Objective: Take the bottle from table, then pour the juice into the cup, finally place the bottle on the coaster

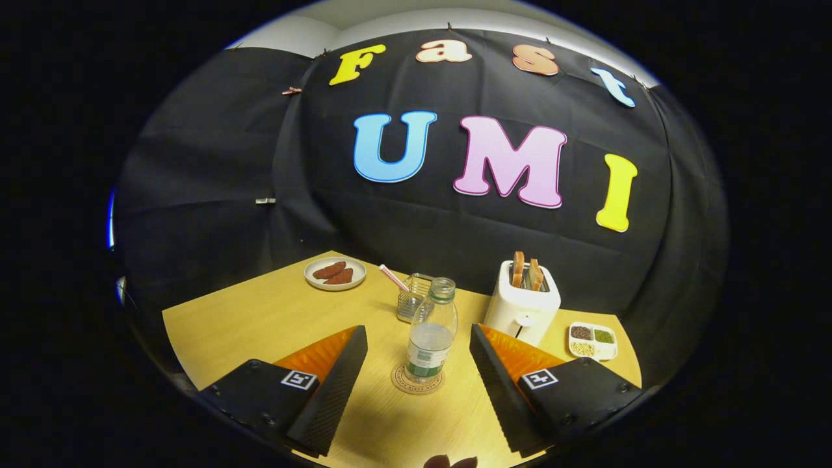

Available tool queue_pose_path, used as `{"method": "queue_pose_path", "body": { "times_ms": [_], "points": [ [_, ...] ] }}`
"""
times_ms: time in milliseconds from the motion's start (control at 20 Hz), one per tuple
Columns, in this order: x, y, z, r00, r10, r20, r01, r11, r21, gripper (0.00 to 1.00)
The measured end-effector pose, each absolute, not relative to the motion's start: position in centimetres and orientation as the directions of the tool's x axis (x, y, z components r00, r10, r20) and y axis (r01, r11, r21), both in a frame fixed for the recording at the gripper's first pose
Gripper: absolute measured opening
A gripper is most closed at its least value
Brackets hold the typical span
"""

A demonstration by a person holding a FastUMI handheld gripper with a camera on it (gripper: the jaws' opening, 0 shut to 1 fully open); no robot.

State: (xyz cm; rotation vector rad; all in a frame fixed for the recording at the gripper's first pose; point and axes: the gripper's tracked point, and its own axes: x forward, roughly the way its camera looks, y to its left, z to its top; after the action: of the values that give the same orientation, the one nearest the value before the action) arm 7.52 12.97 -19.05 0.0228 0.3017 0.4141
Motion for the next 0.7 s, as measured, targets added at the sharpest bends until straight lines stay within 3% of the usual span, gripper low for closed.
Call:
{"method": "queue_pose_path", "body": {
  "times_ms": [700],
  "points": [
    [0.0,5.4,-6.8,0.959,0.250,-0.137,-0.249,0.968,0.020,0.97]
  ]
}}
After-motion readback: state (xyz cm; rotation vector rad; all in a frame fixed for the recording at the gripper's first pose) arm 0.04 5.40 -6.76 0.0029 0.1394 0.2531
